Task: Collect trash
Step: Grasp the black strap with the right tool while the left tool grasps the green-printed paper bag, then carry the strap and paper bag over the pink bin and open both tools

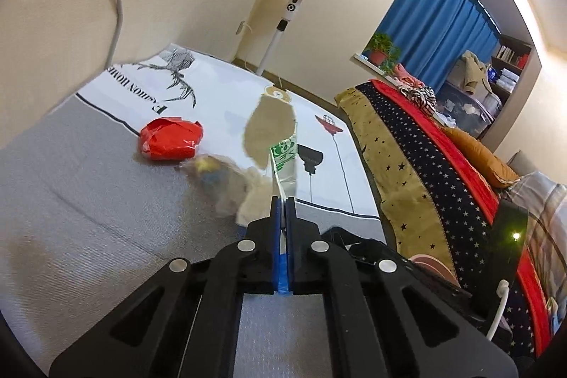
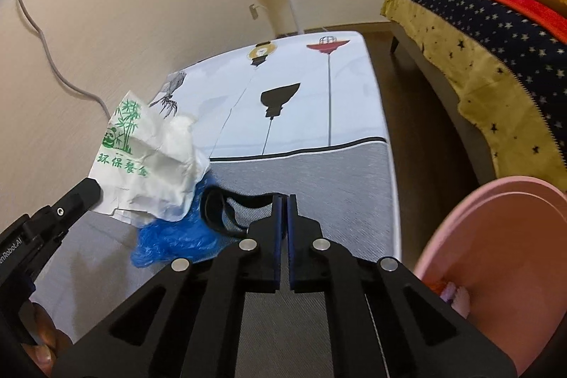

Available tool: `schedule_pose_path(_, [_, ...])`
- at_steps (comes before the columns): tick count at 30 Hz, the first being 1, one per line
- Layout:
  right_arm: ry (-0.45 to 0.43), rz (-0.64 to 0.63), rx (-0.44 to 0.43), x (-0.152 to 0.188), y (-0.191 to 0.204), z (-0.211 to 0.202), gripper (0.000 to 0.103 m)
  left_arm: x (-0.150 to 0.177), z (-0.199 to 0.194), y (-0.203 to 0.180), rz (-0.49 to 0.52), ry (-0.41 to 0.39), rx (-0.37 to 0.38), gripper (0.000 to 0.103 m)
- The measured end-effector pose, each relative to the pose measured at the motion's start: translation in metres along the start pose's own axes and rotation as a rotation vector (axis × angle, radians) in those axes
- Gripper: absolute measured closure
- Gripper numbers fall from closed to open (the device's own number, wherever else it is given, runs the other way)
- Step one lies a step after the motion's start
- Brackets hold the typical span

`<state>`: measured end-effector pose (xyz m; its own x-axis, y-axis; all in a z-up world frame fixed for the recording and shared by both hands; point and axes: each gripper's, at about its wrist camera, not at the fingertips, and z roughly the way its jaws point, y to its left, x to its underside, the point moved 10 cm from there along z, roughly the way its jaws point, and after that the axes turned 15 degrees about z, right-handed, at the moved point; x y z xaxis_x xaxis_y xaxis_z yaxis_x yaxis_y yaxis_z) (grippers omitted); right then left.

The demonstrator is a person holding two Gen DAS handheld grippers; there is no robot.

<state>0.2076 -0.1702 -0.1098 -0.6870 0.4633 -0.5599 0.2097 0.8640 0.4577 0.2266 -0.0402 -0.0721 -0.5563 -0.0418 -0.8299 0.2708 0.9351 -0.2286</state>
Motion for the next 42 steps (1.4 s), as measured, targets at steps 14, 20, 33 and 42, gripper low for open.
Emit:
schedule_pose_path(14, [-0.091,-0.024,0.003,-0.003,-0.003,-0.078,0.1,-0.001,-0.048,-0.033,0.111,-0.021,0.015,0.101])
schedule_pose_path(20, [-0.131,-0.017,0.006,-0.002,-0.01,-0.114,0.1,0.004,-0.065,-0.049,0.156,-0.024,0.022,0.101])
schedule_pose_path(33, [-0.197,0.001,0.003,0.002,-0.021,-0.17,0.1,0.012,-0.088,-0.073,0.23,-0.022,0.032,0.101])
schedule_pose_path(42, [-0.221,0.019,0.016,0.006,-0.03,-0.187,0.1,0.015,-0.096,-0.083,0.258,-0.027,0.039,0.101])
